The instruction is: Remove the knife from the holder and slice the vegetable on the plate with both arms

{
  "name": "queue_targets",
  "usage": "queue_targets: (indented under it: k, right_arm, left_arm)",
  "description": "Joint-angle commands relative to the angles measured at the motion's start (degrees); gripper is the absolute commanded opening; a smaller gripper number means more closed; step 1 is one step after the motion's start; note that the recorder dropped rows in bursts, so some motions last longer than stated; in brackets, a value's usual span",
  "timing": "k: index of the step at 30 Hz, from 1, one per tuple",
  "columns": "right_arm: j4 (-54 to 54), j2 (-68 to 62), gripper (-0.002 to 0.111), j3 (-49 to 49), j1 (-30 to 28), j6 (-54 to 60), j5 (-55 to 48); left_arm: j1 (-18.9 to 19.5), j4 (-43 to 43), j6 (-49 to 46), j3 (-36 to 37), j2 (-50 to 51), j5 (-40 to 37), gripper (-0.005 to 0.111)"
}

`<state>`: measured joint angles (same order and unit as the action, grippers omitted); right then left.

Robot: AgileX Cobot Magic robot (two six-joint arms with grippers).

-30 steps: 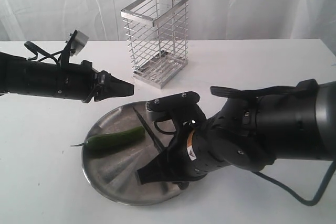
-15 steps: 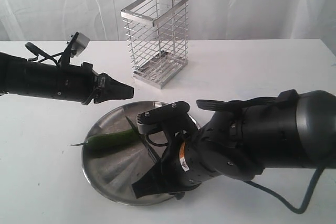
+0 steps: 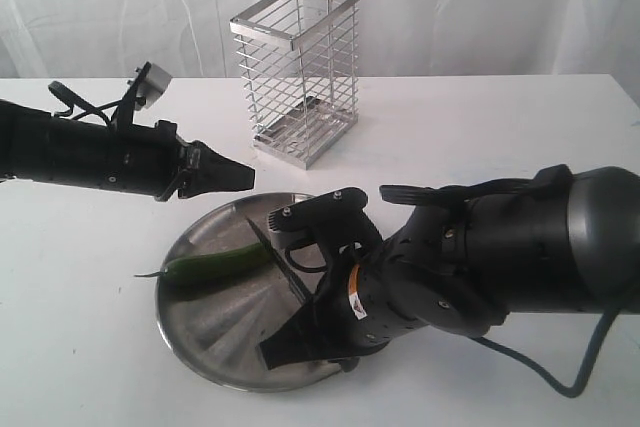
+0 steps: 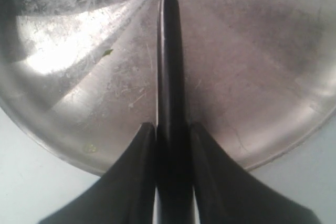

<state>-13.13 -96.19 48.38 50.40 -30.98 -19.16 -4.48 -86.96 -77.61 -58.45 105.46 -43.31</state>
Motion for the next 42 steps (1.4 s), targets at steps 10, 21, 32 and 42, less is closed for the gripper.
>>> queue_targets:
  k: [10, 21, 32, 42]
  right_arm:
    - [-0.2, 0.1, 0.000, 0.2, -0.2, -0.3, 1.1]
    - [0.3, 0.1, 0.000, 0.2, -0.2, -0.3, 1.1]
    - [0.3, 0.1, 0.000, 0.2, -0.2, -0.3, 1.1]
    - [0.3, 0.1, 0.000, 0.2, -0.2, -0.3, 1.2]
  left_arm:
    - [-2.1, -1.4, -0.4, -0.2, 2.8, -1.2, 0.000]
    - [-3.1, -1.7, -0.7, -0.2, 4.1, 2.0, 0.000]
    - [-3.1, -1.7, -0.7, -0.2, 4.1, 2.8, 0.000]
    - [-5.7, -1.6, -3.1, -0.2, 9.2, 8.8, 0.000]
